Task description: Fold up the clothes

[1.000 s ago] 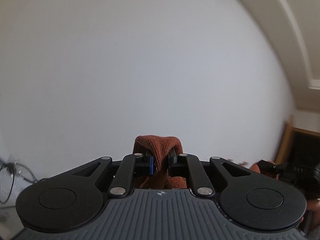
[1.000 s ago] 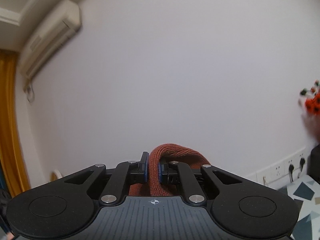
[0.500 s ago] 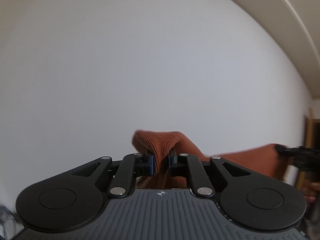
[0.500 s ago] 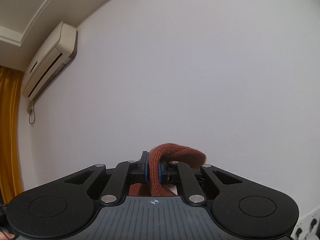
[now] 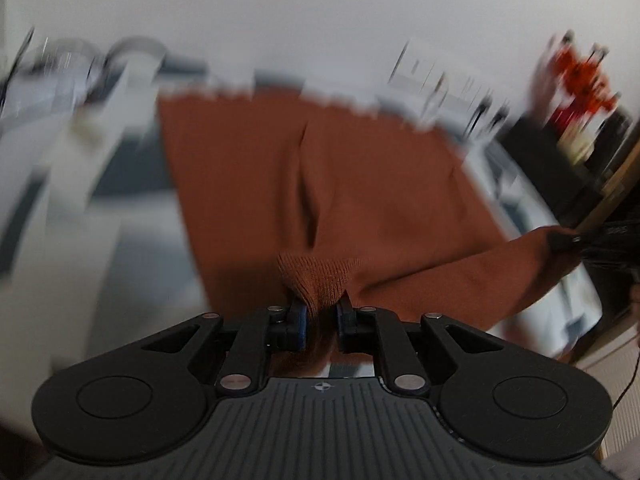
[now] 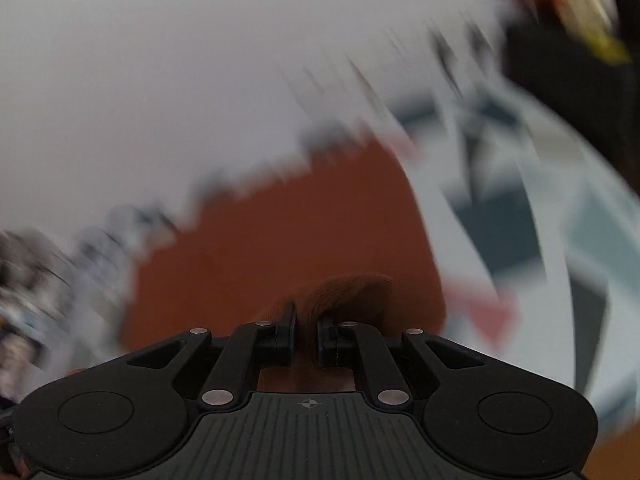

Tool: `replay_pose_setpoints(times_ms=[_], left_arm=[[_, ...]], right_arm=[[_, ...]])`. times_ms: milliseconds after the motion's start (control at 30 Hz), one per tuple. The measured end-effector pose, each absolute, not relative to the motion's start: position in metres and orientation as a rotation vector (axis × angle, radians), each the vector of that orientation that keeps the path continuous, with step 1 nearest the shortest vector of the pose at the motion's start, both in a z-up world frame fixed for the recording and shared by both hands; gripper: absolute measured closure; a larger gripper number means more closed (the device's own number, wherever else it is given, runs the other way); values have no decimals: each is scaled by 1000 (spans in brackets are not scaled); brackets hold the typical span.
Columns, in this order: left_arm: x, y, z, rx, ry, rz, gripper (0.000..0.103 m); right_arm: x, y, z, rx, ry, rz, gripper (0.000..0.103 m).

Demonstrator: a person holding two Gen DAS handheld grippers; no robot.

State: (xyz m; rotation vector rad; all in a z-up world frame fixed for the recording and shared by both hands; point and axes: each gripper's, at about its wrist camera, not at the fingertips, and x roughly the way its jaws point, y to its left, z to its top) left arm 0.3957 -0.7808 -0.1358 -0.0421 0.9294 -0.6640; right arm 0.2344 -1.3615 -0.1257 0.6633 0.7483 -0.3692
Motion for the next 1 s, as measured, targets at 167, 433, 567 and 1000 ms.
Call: replay_pose_setpoints(times_ms=[167,433,567,1000], left_arm=[[377,-782,-143,-37,941,-681,89],[379,-775,-135,-51,938,-651,89],[380,-769,-138,-24,964,-681,84],[368,-737,-123,-100,957,-717,36]], right_arm=[[204,-1344,-149,704,771,-432,94],[190,-1326,-136,692,788,-459,94],[177,-1315,-139,705,811,-459,94],[165,-1285,-118,664,833,-491,47]])
